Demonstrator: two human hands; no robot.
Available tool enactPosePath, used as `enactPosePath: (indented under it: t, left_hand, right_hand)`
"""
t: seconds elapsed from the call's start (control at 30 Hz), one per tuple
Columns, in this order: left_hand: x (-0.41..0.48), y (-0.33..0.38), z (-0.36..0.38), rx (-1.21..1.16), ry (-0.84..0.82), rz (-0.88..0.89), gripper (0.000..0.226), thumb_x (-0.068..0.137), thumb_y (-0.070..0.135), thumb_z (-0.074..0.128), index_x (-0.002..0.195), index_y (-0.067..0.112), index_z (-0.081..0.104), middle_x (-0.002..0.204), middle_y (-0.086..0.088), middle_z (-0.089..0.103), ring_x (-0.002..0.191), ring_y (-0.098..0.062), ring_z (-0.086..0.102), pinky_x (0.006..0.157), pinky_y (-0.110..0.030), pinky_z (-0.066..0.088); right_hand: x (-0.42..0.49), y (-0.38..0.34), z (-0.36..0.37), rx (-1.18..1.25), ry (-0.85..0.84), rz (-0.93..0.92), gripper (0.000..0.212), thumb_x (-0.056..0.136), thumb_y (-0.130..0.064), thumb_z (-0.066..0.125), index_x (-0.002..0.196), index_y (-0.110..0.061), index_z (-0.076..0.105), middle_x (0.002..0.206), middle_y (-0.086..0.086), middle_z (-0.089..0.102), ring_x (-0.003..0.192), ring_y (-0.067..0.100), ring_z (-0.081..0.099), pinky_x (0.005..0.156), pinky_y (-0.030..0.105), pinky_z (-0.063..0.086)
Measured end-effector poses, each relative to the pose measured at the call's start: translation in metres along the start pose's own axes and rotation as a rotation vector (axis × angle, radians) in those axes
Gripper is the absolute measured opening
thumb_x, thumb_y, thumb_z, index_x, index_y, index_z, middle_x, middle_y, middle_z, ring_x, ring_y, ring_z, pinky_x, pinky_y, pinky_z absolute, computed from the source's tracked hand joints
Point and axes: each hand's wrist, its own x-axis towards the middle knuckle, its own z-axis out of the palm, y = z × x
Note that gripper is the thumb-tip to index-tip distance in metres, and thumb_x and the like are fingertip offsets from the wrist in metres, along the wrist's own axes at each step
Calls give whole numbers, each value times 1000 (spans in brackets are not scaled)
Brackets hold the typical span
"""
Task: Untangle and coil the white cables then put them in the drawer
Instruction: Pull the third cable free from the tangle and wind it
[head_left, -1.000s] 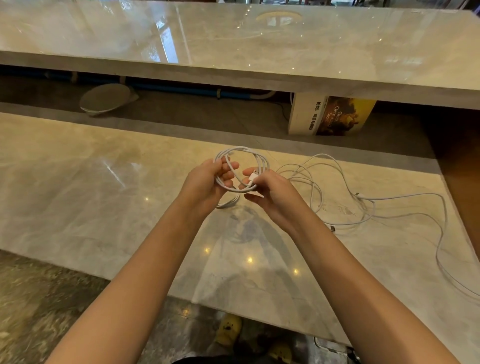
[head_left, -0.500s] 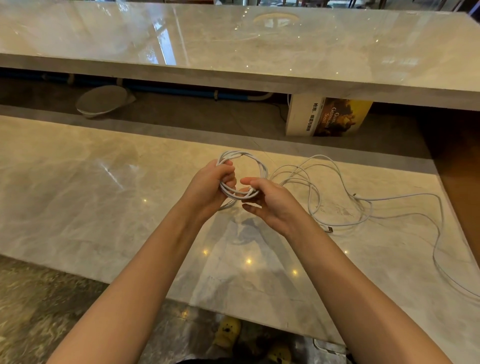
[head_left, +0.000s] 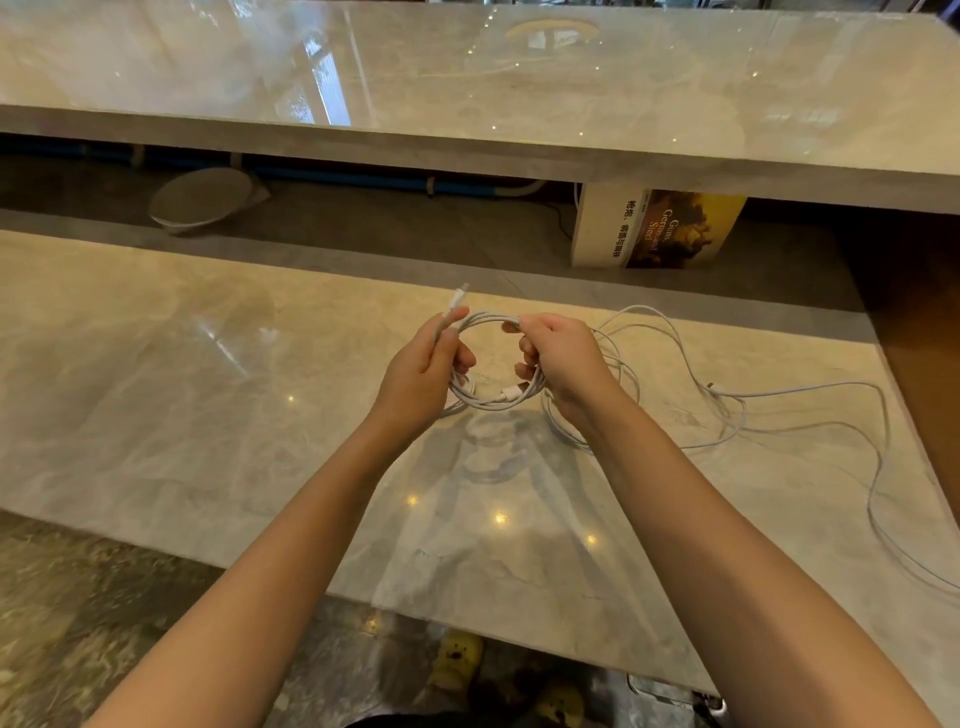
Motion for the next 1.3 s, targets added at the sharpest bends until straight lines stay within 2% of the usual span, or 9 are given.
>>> enactPosePath:
  t: [0.1, 0.23, 0.33, 0.43, 0.67, 0.87, 1.0, 1.17, 1.3]
  left_hand:
    - [3, -1, -3, -400, -47, -271, 29, 103, 24, 30, 118, 16, 53, 72, -3, 56, 61, -14, 59, 70, -33, 54]
    - [10, 4, -13, -717, -228, -503, 32, 102, 31, 29, 99, 8, 52, 56, -1, 41, 43, -11, 38, 58, -30, 49]
    - [16, 4, -20, -808, -299, -627, 37, 95, 36, 31, 82, 7, 51, 52, -2, 39, 40, -13, 34, 63, -33, 40]
    - [20, 0, -19, -760, -267, -689, 34, 95, 36, 34, 85, 7, 50, 59, -4, 41, 45, -14, 39, 64, -33, 45]
    - [22, -17, -12, -395, 100, -410, 40, 92, 26, 58, 129, 17, 43, 111, -10, 53, 95, -22, 59, 81, -37, 57]
    - [17, -35, -18, -211, 280, -109, 23, 91, 13, 58, 111, 20, 50, 100, -3, 60, 82, -14, 69, 66, -23, 58]
    - [18, -44, -22, -191, 290, -136, 12, 93, 13, 55, 104, 12, 59, 89, -7, 67, 63, -10, 68, 58, -22, 56]
    - [25, -53, -32, 5, 202, -144, 12, 90, 12, 59, 102, 15, 61, 87, -8, 68, 68, -13, 68, 61, -22, 57]
    - [33, -68, -31, 131, 248, -161, 16, 85, 7, 62, 99, 15, 63, 88, -6, 67, 76, -18, 66, 66, -25, 56]
  right_hand:
    - [-3, 6, 0, -13, -72, -71, 24, 98, -15, 41, 93, -9, 63, 63, 0, 41, 57, 11, 39, 55, 22, 41]
    - [-1, 11, -5, 6, -143, -129, 22, 98, -15, 43, 96, -10, 64, 64, -1, 47, 59, 10, 42, 58, 25, 41]
    - [2, 13, -5, -4, -165, -148, 22, 97, -14, 45, 99, -5, 65, 66, 0, 51, 60, 10, 44, 59, 23, 41]
    - [3, 12, -2, -23, -171, -165, 19, 96, -14, 48, 94, -10, 67, 70, 0, 56, 62, 11, 46, 59, 22, 42]
    - [18, 22, 16, 71, -59, -31, 19, 95, -9, 48, 95, -2, 66, 67, 1, 51, 57, 11, 41, 53, 20, 40]
    - [22, 33, 33, 145, -59, 36, 19, 95, -8, 46, 94, -1, 64, 67, 1, 48, 58, 10, 39, 55, 22, 37]
    - [26, 35, 41, 108, -69, 1, 22, 95, -8, 46, 98, 4, 64, 67, 0, 49, 57, 10, 39, 56, 22, 37]
    - [36, 40, 49, -47, -49, -29, 24, 95, -8, 44, 103, 2, 64, 71, -2, 52, 62, 11, 44, 58, 19, 39]
    - [47, 51, 53, -333, -84, -126, 26, 92, -6, 49, 113, -5, 64, 102, 6, 66, 90, 13, 55, 80, 24, 44]
